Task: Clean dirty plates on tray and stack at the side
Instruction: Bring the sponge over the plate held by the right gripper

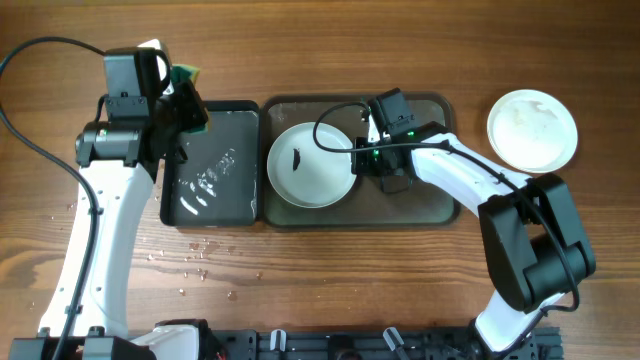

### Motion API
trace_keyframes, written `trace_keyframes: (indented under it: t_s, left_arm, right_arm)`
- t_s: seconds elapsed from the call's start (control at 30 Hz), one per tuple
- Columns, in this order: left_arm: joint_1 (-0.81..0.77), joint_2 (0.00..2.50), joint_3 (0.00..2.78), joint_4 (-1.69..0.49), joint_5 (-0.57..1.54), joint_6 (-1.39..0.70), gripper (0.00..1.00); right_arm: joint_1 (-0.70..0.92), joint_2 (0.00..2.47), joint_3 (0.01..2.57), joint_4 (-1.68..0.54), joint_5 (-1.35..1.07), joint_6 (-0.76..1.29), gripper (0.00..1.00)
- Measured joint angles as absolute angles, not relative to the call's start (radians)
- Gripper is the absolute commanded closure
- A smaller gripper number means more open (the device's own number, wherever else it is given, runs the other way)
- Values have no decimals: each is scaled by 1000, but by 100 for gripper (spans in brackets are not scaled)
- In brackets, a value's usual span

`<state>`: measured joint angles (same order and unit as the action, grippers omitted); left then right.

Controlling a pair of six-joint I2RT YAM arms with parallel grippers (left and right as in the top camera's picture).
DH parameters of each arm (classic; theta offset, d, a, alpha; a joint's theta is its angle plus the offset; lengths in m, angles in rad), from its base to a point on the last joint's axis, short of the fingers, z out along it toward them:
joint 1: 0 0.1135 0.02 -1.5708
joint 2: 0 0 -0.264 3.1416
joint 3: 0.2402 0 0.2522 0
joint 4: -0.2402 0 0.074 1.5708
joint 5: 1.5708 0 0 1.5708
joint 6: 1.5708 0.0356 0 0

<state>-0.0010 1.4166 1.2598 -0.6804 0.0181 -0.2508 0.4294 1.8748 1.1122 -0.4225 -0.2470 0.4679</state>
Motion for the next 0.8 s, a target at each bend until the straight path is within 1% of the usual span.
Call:
trace_keyframes:
  t_s: [0.2,0.37,0.53,0.8]
  left_arm:
    - [-8,1456,1260,-677,25,-237,96]
    - [-57,1524,1260,-678,54,-236,96]
    - [-144,1592,1260,-677,67,-245,96]
    - [-283,1697,1260,-673,96,-319,96]
  right_arm:
    - [429,1875,1112,-422,-247,483,96]
    - [429,1875,1112,-422,-247,509,96]
    - [429,1875,1112,-421,-251,531,96]
    - [429,1875,1112,-421,-255,538,96]
